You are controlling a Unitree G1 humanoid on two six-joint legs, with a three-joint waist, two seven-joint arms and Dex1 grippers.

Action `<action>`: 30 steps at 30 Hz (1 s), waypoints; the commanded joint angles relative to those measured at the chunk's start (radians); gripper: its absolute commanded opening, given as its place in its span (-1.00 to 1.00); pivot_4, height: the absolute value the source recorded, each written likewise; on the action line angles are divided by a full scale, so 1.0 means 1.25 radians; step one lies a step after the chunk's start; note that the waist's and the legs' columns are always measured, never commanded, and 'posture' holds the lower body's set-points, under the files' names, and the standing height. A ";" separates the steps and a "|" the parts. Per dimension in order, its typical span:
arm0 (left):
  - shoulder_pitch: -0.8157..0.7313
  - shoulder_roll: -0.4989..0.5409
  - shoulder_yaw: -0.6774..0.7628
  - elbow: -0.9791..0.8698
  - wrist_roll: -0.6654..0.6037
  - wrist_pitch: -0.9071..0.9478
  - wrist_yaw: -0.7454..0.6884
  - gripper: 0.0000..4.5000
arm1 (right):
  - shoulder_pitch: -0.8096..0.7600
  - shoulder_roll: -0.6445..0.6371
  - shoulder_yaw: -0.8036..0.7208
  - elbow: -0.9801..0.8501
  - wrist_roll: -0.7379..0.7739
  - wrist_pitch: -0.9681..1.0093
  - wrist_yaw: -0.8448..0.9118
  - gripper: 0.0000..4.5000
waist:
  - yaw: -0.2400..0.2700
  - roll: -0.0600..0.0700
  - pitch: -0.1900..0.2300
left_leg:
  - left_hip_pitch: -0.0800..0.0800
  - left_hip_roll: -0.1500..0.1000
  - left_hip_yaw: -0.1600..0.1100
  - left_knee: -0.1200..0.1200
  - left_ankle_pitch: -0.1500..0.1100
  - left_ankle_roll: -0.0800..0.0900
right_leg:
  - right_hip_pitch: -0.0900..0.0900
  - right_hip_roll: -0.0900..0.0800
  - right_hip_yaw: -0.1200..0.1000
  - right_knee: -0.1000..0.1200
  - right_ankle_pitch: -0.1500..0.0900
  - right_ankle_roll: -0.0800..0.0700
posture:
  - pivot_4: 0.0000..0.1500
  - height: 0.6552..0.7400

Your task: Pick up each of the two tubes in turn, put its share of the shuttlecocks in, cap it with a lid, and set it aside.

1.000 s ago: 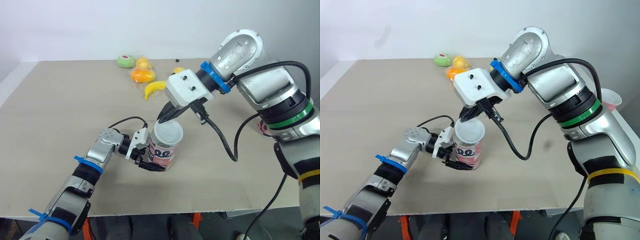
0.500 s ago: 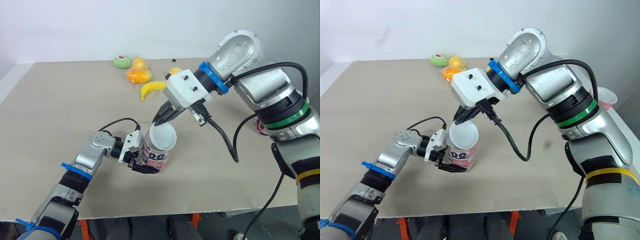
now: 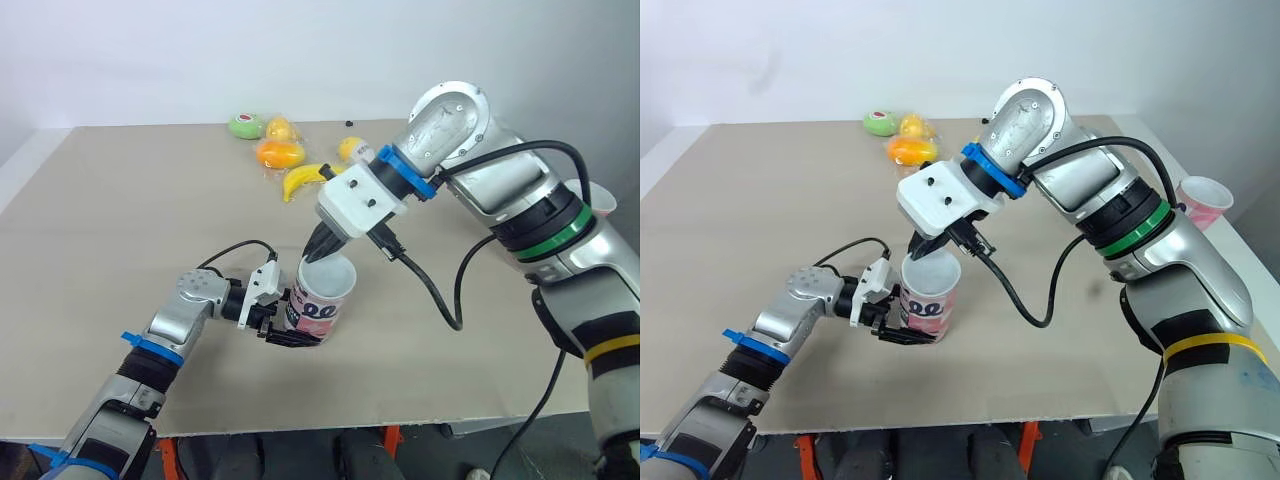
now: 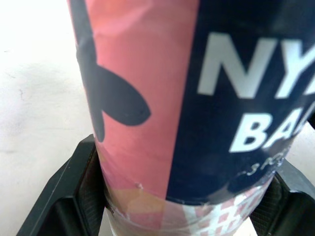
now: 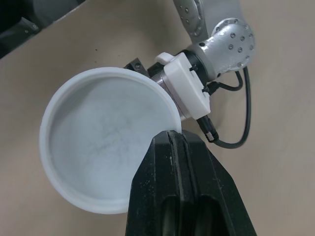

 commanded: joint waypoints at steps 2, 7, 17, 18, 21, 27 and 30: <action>0.011 -0.004 -0.001 0.054 0.031 0.012 0.030 0.50 | -0.008 0.009 0.038 0.003 -0.014 -0.007 0.034 -0.97 | 0.002 0.000 0.000 | 0.000 0.000 0.000 0.000 0.000 0.000 | 0.000 0.000 0.000 0.000 0.000 0.000 | 1.00 -0.19; 0.000 -0.016 -0.002 0.073 0.036 -0.001 0.031 0.50 | -0.012 0.022 0.056 0.016 -0.025 -0.021 0.034 -0.36 | 0.003 0.000 0.000 | 0.000 0.000 0.000 0.001 0.000 0.000 | 0.001 -0.001 0.000 0.000 0.000 0.000 | 1.00 -0.19; 0.009 -0.025 -0.002 0.076 0.039 -0.013 0.026 0.50 | 0.027 0.093 -0.018 0.053 -0.062 0.022 0.034 0.92 | 0.007 -0.001 -0.002 | 0.000 0.000 0.000 0.002 0.001 -0.001 | 0.001 -0.001 0.000 0.000 0.001 -0.001 | 1.00 -0.19; 0.009 -0.025 -0.003 0.077 0.040 -0.014 0.026 0.50 | 0.027 0.097 -0.024 0.058 -0.066 0.023 0.034 0.92 | 0.007 -0.001 -0.002 | 0.000 0.000 0.000 0.002 0.001 -0.001 | 0.001 0.000 0.000 0.000 0.001 -0.001 | 1.00 -0.19; 0.005 -0.029 -0.003 0.085 0.042 -0.017 0.024 0.50 | 0.041 0.112 -0.034 0.073 -0.089 0.022 0.034 0.92 | 0.007 -0.001 -0.002 | 0.000 0.000 0.000 0.002 0.001 -0.001 | 0.001 0.000 0.000 0.000 0.001 -0.001 | 1.00 -0.19; 0.001 -0.034 -0.003 0.094 0.046 -0.022 0.020 0.50 | 0.068 0.114 -0.024 0.087 -0.135 0.011 0.034 0.92 | 0.007 -0.001 -0.006 | 0.001 0.000 0.000 0.002 0.001 -0.001 | 0.001 0.000 0.000 0.000 0.002 -0.001 | 1.00 -0.19; -0.002 -0.036 -0.004 0.098 0.046 -0.024 0.018 0.50 | 0.081 0.099 -0.002 0.075 -0.144 0.005 0.034 0.92 | 0.007 -0.001 -0.007 | 0.003 0.000 0.000 0.002 0.001 -0.001 | 0.000 0.000 0.000 0.000 0.002 -0.001 | 1.00 -0.19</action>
